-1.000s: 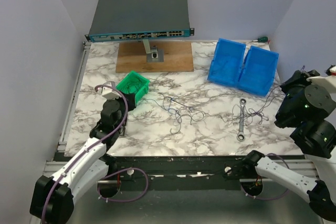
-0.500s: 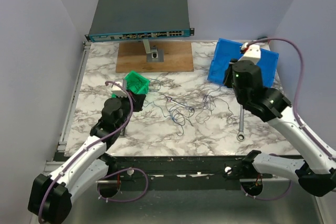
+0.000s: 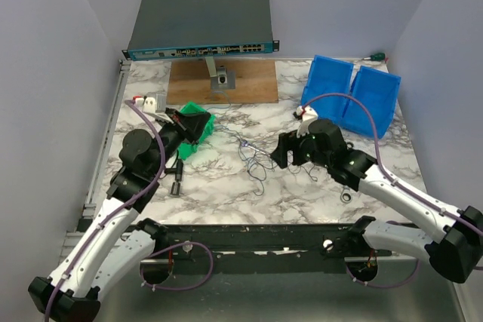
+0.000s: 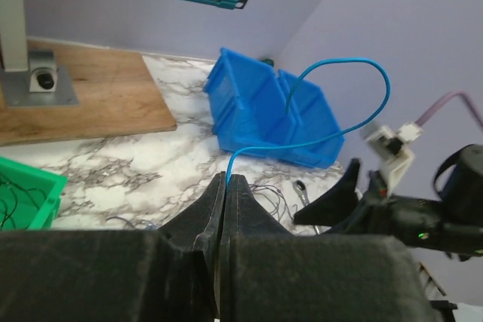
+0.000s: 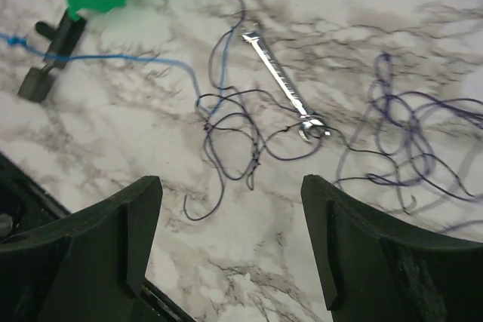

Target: Untangle the cables

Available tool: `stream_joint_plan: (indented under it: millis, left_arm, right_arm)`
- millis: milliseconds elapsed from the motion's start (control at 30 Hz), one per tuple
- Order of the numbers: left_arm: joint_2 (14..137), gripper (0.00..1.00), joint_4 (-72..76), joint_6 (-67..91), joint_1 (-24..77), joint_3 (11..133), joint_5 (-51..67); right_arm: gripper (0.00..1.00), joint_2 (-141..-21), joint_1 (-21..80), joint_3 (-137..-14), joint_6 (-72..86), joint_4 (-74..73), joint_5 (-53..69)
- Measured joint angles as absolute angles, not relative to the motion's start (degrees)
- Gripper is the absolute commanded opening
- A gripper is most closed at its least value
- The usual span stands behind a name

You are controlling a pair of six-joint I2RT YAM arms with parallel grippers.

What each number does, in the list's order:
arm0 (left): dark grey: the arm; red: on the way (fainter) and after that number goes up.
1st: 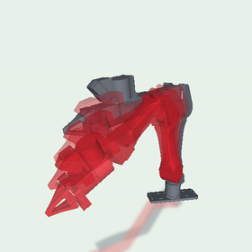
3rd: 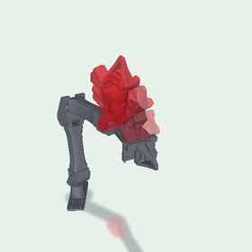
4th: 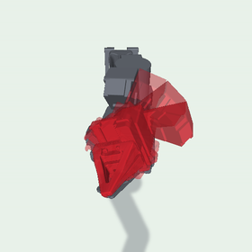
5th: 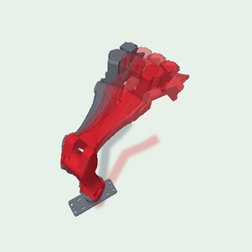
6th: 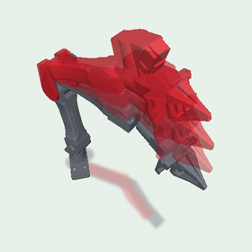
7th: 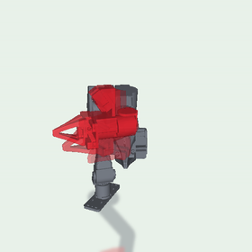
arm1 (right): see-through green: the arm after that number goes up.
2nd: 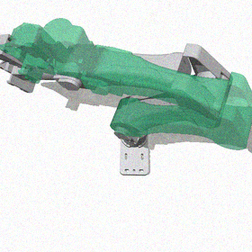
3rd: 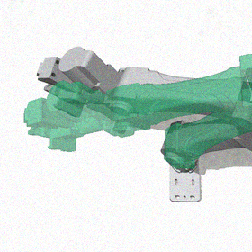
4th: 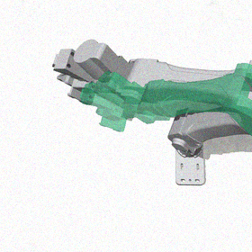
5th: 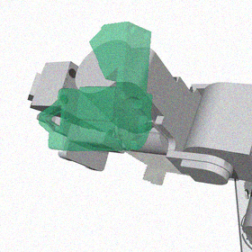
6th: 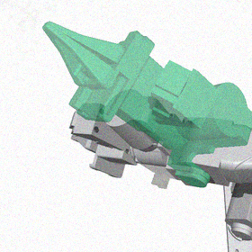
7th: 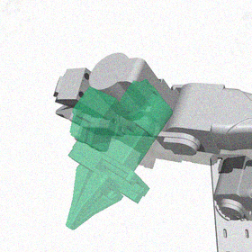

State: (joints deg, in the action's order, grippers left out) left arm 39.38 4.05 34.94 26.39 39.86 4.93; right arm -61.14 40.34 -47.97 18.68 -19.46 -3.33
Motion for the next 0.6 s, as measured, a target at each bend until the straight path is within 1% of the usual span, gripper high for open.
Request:
stream_joint_plan:
  millis: [67,167,200,267,367,400,433,467,500,533,567,600]
  left_arm:
    - [40.64,0.00,3.68,35.00,26.39,42.24,6.61]
    - [43.27,0.00,3.36,35.27,26.39,45.52,9.15]
    - [44.56,0.00,3.25,35.48,26.39,46.70,10.31]
    - [46.26,0.00,2.79,35.66,26.39,48.03,11.64]
    - [47.03,0.00,0.54,35.57,26.39,50.04,12.53]
    - [47.05,0.00,-0.25,35.40,26.39,50.87,12.56]
    - [47.05,0.00,-1.17,35.14,26.39,52.14,12.53]
    - [47.05,0.00,-1.76,34.94,26.39,52.99,12.53]
    - [46.94,0.00,-2.50,34.63,26.39,54.54,12.51]
    - [46.74,0.00,-3.07,34.24,26.39,55.86,12.49]
    - [46.41,0.00,-3.44,33.89,26.39,56.95,12.47]
    - [46.00,0.00,-3.92,33.43,26.39,58.00,12.43]
  right_arm:
    - [0.82,-61.34,41.23,-43.75,17.52,-13.08,2.37]
    - [0.83,-64.10,43.92,-40.45,15.73,-4.60,7.09]
    - [0.87,-65.98,44.91,-40.45,15.07,-2.11,7.75]
    - [0.90,-70.13,46.70,-40.75,13.93,2.92,8.25]
    - [0.91,-75.70,48.45,-40.75,12.78,8.25,7.92]
    - [0.89,-77.12,48.82,-40.62,12.56,9.72,7.40]
    - [0.82,-78.17,49.01,-40.27,12.53,11.29,6.98]
    - [0.72,-78.87,49.08,-39.72,12.51,12.84,6.50]
    - [0.55,-79.37,49.06,-39.18,12.53,14.22,5.98]
    - [0.42,-79.83,49.08,-38.70,12.56,15.33,5.50]
    - [0.27,-80.23,49.08,-38.46,12.51,16.08,4.99]
    - [0.18,-80.51,49.06,-38.33,12.93,16.78,4.69]
